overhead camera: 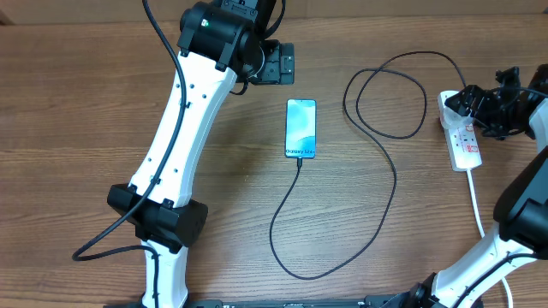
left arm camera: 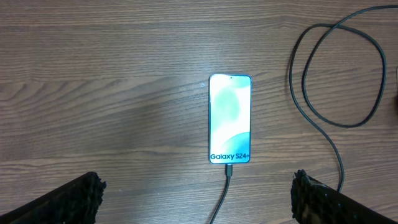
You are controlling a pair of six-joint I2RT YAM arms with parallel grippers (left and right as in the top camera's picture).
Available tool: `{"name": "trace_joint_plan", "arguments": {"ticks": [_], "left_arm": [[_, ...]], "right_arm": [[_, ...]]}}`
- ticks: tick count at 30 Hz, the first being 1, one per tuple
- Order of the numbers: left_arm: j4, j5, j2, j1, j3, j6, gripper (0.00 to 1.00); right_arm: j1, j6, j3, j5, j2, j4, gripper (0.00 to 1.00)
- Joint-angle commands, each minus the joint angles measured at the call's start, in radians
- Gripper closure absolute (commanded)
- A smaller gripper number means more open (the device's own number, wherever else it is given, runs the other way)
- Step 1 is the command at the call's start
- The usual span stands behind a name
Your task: Plug charger to phone and switch on socket
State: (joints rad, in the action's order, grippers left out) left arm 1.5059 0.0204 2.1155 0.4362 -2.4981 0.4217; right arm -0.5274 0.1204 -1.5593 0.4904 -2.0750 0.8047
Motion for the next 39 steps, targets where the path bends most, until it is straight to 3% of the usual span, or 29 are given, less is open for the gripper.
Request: {"name": "trace_joint_plan", "arguments": {"ticks": [1,13,39], "left_arm": [[0.005,0.016,-0.002,-0.005,-0.010,-0.011,0.00],[0.005,0.016,-0.002,-0.005,-0.010,-0.011,0.00],[0.005,0.016,-0.002,-0.005,-0.010,-0.011,0.00]], "right_arm": [[0.006,0.000,0.021,-0.002,-0.015,-0.014,0.00],[0.006,-0.026,0.081,0.021,-0.016,-0.080,0.00],[0.007,-0.026,0.081,0.035,-0.016,-0.039,0.00]]}}
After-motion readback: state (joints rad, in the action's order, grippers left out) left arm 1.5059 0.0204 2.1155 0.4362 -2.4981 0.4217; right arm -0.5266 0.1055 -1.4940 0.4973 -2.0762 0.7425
